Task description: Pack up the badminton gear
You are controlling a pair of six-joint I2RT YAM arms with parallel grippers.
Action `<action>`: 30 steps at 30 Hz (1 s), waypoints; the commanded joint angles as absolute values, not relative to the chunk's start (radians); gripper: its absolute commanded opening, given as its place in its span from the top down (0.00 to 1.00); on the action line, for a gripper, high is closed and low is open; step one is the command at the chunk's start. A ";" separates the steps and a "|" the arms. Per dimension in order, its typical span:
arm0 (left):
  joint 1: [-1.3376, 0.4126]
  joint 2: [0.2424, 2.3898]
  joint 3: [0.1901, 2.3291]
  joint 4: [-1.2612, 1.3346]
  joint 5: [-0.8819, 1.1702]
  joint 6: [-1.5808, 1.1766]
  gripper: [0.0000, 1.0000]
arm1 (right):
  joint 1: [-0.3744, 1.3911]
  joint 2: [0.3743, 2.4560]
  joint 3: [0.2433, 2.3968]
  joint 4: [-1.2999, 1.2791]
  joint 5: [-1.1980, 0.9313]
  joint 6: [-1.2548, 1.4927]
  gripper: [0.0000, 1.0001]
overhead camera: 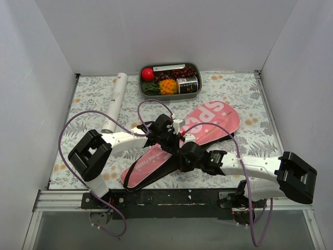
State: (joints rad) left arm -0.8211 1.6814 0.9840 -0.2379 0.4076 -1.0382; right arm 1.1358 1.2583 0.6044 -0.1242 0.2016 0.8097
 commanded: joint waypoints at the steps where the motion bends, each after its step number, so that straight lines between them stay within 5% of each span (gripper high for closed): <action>1: -0.819 1.644 1.014 -0.210 0.420 -1.037 0.95 | 1.138 1.227 0.626 -0.155 0.247 0.824 0.99; 4: -0.818 1.643 1.006 -0.219 0.411 -1.031 0.94 | 1.137 1.192 0.656 -0.257 0.332 0.812 0.99; 10: -0.819 1.620 0.959 -0.224 0.399 -1.034 0.94 | 1.011 1.054 0.651 -0.439 0.437 0.767 0.61; 13: -0.819 1.592 0.945 -0.232 0.391 -1.031 0.94 | 0.861 0.933 0.580 -0.399 0.372 0.697 0.55; 18: -0.819 1.556 0.942 -0.281 0.364 -1.012 0.94 | 0.698 0.907 0.554 -0.354 0.324 0.529 0.52; 30: -0.819 1.474 0.922 -0.331 0.333 -0.999 0.94 | 0.611 0.977 0.569 -0.410 0.365 0.422 0.53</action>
